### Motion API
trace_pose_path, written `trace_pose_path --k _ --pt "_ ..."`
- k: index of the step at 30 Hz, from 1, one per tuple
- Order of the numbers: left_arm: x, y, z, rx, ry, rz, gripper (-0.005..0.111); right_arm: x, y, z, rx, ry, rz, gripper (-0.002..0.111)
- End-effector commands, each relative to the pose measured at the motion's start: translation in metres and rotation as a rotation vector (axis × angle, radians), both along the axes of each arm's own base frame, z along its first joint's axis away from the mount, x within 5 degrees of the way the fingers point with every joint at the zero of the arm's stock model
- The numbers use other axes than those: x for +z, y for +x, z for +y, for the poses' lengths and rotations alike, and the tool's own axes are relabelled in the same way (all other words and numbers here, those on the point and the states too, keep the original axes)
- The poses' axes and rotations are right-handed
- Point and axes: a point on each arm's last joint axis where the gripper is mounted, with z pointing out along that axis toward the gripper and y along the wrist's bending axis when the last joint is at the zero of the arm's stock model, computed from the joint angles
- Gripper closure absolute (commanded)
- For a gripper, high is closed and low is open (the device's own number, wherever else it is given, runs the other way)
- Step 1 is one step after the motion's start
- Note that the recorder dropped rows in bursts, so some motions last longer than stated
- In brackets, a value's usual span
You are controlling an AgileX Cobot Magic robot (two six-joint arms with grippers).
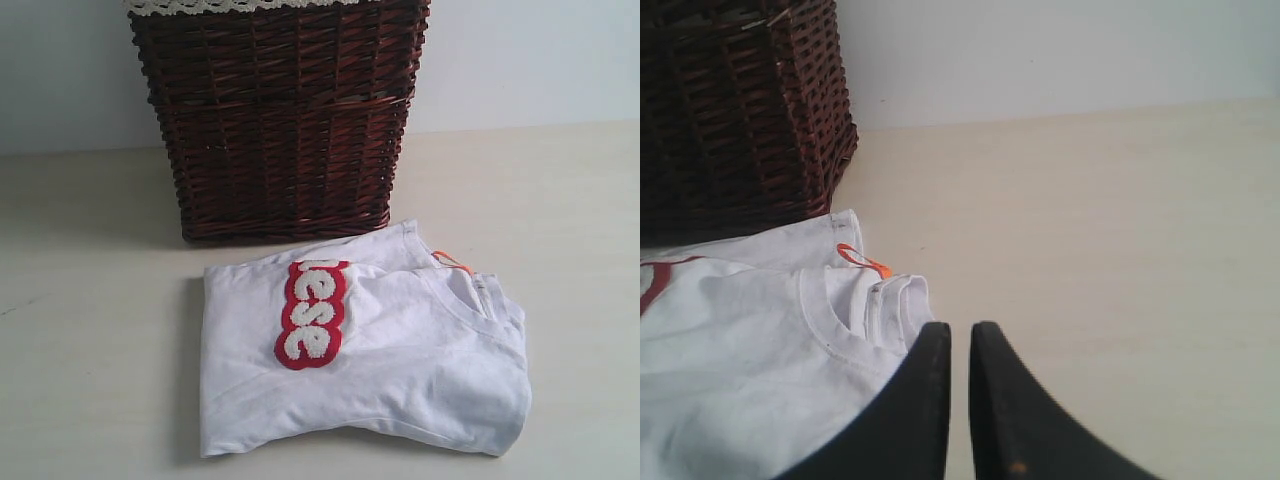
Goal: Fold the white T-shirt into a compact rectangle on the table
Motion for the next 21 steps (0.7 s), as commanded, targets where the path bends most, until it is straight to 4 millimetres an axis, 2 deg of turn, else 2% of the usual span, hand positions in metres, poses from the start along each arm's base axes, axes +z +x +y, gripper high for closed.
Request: trace_pose_path --k 1,4,8,21 --pt "-0.009 -0.001 0.001 0.007 -0.015 0.093 0.107 -0.001 0.000 0.000 0.001 0.001 -0.006 0.099" --pt "-0.023 -0.004 -0.002 -0.037 0.064 0.253 0.107 -0.001 0.000 0.000 0.001 0.001 -0.006 0.099" --pt "-0.022 -0.004 -0.002 -0.048 0.141 0.240 0.107 -0.001 0.000 0.000 0.001 0.001 -0.006 0.099" --pt "-0.022 -0.004 0.000 -0.023 0.139 0.235 0.107 -0.001 0.000 0.000 0.001 0.001 -0.006 0.099"
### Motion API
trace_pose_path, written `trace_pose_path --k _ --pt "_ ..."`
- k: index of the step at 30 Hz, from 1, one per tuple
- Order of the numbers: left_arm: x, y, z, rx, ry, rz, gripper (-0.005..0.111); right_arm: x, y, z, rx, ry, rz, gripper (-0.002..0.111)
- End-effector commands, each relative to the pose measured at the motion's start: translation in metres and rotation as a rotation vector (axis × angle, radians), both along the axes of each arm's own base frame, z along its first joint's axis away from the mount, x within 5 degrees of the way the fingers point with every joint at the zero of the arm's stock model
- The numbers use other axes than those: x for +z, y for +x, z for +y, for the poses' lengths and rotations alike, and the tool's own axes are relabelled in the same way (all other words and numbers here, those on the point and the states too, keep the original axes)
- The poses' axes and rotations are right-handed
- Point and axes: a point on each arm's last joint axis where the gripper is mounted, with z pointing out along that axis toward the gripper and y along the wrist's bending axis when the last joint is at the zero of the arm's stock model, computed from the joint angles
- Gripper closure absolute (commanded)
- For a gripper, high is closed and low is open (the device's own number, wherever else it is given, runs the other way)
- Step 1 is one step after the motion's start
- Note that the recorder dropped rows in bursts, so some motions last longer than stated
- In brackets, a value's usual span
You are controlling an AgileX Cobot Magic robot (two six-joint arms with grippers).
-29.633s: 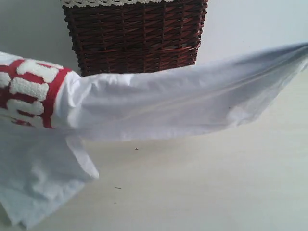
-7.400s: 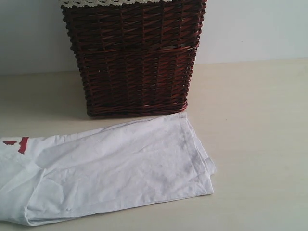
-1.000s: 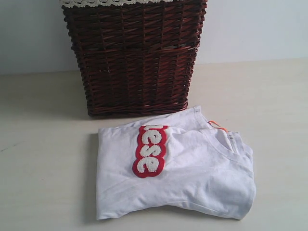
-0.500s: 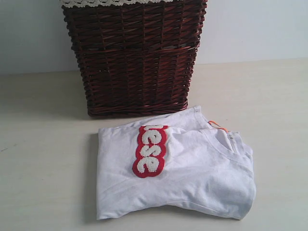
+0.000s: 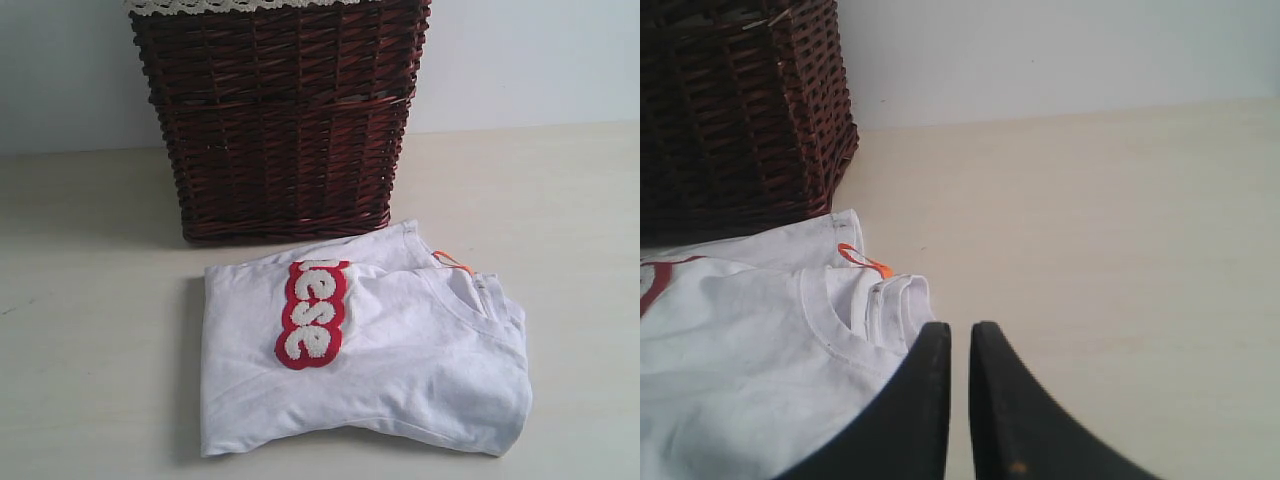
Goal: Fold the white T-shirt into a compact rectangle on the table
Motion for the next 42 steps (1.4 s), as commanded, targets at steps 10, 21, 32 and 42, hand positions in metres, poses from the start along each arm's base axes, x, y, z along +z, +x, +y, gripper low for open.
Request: trace_pose_path --k 10,21,32,42 --pt "0.0005 -0.0004 0.0006 -0.003 0.030 -0.007 0.107 -0.0009 -0.0002 0.0000 0.001 0.001 -0.006 0.099" --pt "0.0008 -0.0004 0.0006 -0.003 0.029 -0.009 0.107 -0.0009 -0.0002 0.0000 0.001 0.001 -0.006 0.099" --pt "0.0006 -0.0004 0.0006 -0.003 0.029 -0.008 0.107 -0.0009 -0.0002 0.0004 0.000 0.017 -0.005 0.099" --pt "0.0006 -0.0004 0.0006 -0.003 0.029 -0.008 0.107 -0.0012 -0.0009 0.0048 0.014 0.153 0.017 0.099"
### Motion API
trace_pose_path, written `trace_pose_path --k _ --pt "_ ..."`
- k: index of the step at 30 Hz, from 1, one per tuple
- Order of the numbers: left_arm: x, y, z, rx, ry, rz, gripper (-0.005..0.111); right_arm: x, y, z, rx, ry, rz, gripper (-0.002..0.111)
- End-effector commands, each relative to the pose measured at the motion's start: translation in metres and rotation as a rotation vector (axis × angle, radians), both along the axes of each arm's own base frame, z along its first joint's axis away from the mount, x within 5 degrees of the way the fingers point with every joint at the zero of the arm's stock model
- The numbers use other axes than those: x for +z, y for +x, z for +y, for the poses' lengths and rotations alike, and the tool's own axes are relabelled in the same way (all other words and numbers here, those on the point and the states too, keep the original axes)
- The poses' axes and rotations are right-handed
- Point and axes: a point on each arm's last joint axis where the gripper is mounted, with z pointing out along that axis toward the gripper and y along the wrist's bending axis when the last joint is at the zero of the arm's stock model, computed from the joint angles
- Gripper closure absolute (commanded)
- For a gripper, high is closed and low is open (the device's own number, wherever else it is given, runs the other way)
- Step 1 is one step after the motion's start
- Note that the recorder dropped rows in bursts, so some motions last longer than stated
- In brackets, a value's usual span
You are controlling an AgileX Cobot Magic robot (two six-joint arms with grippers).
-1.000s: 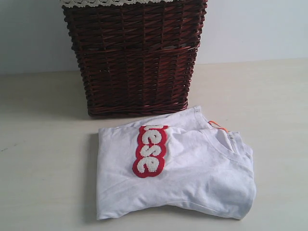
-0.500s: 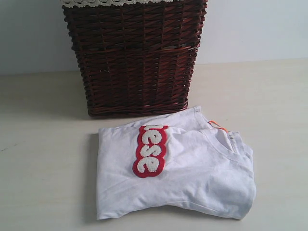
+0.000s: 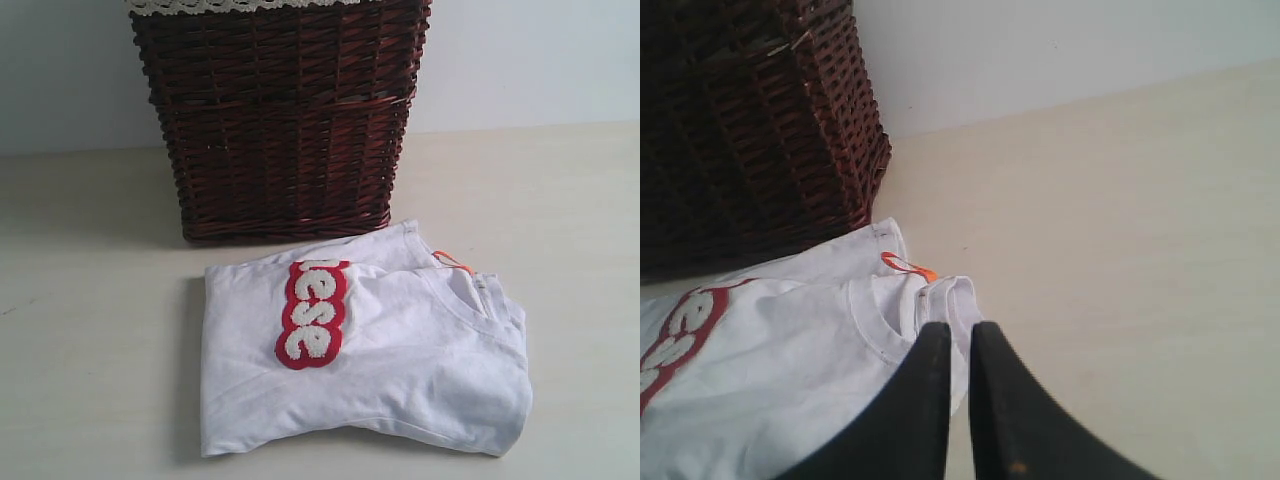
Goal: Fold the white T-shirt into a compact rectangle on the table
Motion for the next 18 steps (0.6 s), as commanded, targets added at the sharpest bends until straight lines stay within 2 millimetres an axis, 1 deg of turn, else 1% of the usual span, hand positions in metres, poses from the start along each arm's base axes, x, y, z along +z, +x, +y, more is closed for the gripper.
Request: trace_pose_path --k 1,8,9,11,13,15,16,17,18 --pt "0.001 0.000 0.000 -0.005 -0.002 -0.014 0.107 -0.002 0.000 0.001 0.004 0.010 0.005 0.099" --pt "0.001 0.000 0.000 -0.005 -0.002 -0.014 0.107 -0.001 -0.001 0.003 0.021 0.055 0.009 0.099" --pt "0.001 0.000 0.000 -0.005 -0.002 -0.014 0.107 -0.004 0.002 0.002 0.016 0.041 0.068 0.099" --pt "0.001 0.000 0.000 -0.005 -0.002 -0.014 0.107 -0.001 0.011 0.002 0.010 0.016 0.177 0.099" --pt "0.001 0.000 0.000 -0.005 -0.002 -0.014 0.107 0.001 0.029 0.003 0.014 -0.033 0.310 0.099" --pt "0.001 0.000 0.000 -0.005 -0.002 -0.014 0.107 0.004 0.056 0.003 0.022 -0.096 0.400 0.099" --pt "0.001 0.000 0.000 -0.005 -0.002 -0.014 0.107 0.008 0.070 0.003 0.024 -0.123 0.412 0.099" --pt "0.001 0.000 0.000 -0.005 -0.002 -0.014 0.107 0.011 0.104 0.004 0.029 -0.164 0.464 0.099" --pt "0.001 0.000 0.000 -0.005 -0.002 -0.014 0.107 0.014 0.115 0.005 0.034 -0.164 0.485 0.099"
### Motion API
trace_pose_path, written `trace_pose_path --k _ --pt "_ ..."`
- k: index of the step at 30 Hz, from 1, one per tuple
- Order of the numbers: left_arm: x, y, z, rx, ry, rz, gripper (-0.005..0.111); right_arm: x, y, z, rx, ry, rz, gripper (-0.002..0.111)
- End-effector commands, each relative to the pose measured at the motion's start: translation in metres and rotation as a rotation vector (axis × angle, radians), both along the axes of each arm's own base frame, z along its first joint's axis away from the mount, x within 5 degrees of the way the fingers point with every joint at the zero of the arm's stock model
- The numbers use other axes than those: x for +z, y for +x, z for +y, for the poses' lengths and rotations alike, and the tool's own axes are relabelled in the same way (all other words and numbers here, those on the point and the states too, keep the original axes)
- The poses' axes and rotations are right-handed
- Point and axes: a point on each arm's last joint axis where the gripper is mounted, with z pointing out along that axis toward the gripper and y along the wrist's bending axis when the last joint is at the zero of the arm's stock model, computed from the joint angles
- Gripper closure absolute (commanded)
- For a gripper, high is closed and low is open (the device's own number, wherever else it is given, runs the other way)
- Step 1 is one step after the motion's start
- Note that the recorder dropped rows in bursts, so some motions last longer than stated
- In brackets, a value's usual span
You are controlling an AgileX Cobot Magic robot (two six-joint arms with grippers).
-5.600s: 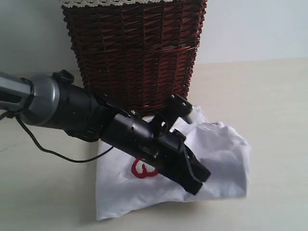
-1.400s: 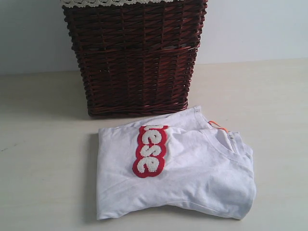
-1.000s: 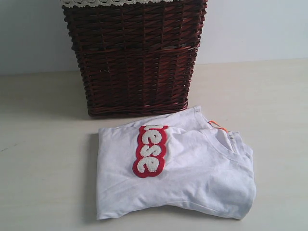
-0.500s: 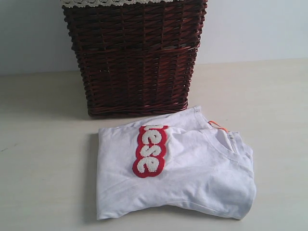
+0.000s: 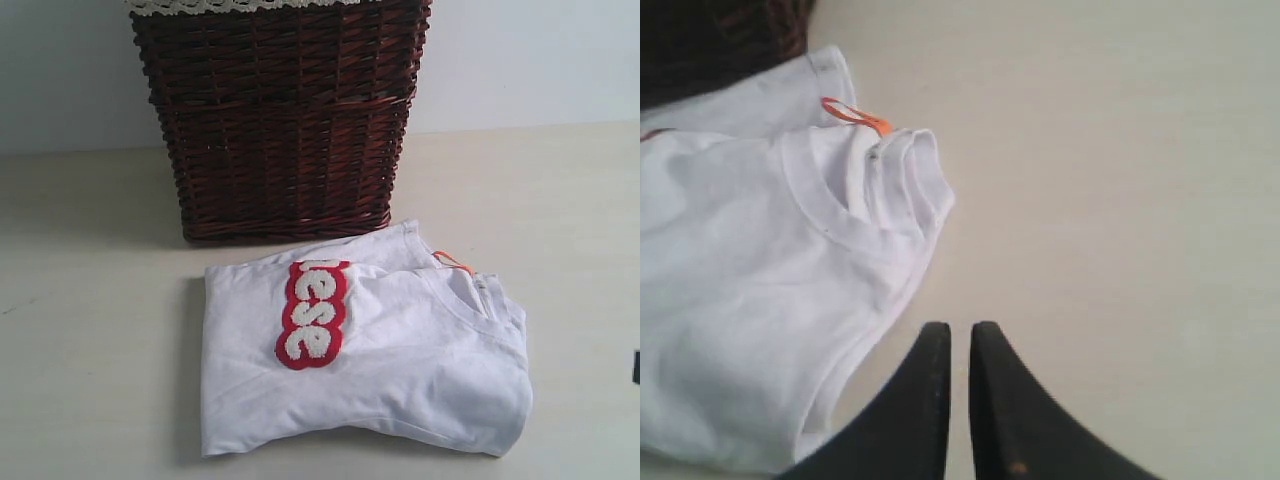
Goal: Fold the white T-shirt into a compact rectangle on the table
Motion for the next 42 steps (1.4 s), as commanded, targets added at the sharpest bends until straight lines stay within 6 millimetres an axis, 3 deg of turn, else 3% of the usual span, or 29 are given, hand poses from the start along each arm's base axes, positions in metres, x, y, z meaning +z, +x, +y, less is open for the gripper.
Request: trace_pose_path --k 1,2,4,5,6,8,9,11,12,13,14,16,18,27,35,39,42 --pt "0.001 0.000 0.000 -0.005 -0.002 -0.014 0.107 0.008 0.075 0.005 0.049 -0.056 0.184 0.099" --pt "0.001 0.000 0.000 -0.005 -0.002 -0.014 0.107 0.012 0.084 0.009 0.122 -0.087 0.248 0.101" --pt "0.001 0.000 0.000 -0.005 -0.002 -0.014 0.107 0.024 0.105 0.022 0.427 -0.154 0.340 0.108" --pt "0.001 0.000 0.000 -0.005 -0.002 -0.014 0.107 0.032 0.110 0.031 0.737 -0.202 0.319 0.108" --pt "0.001 0.000 0.000 -0.005 -0.002 -0.014 0.107 0.043 0.110 0.039 1.112 -0.225 0.208 0.108" --pt "0.001 0.000 0.000 -0.005 -0.002 -0.014 0.107 0.051 0.114 0.043 1.430 -0.132 -0.002 0.108" --pt "0.001 0.000 0.000 -0.005 -0.002 -0.014 0.107 0.054 0.123 0.043 1.420 -0.104 -0.097 0.108" --pt "0.001 0.000 0.000 -0.005 -0.002 -0.014 0.107 0.043 0.144 0.040 1.221 0.009 -0.041 0.107" --pt "0.001 0.000 0.000 -0.005 -0.002 -0.014 0.107 0.030 0.152 0.037 1.163 0.022 0.022 0.100" --pt "0.001 0.000 0.000 -0.005 -0.002 -0.014 0.107 0.018 0.155 0.036 1.175 0.020 0.053 0.091" --pt "0.001 0.000 0.000 -0.005 -0.002 -0.014 0.107 0.006 0.159 0.035 1.214 0.003 0.058 0.072" --pt "0.001 0.000 0.000 -0.005 -0.002 -0.014 0.107 -0.005 0.168 0.034 1.164 -0.020 0.052 0.047" --pt "0.001 0.000 0.000 -0.005 -0.002 -0.014 0.107 -0.013 0.179 0.029 1.065 -0.063 0.056 0.037" --pt "0.001 0.000 0.000 -0.005 -0.002 -0.014 0.107 -0.061 0.202 0.019 0.987 -0.122 0.171 0.038" --pt "0.001 0.000 0.000 -0.005 -0.002 -0.014 0.107 -0.087 0.202 0.017 1.005 -0.109 0.249 0.039" --pt "0.001 0.000 0.000 -0.005 -0.002 -0.014 0.107 -0.101 0.202 0.016 0.995 -0.104 0.285 0.044" --pt "0.001 0.000 0.000 -0.005 -0.002 -0.014 0.107 -0.104 0.201 0.015 1.008 -0.111 0.298 0.060"
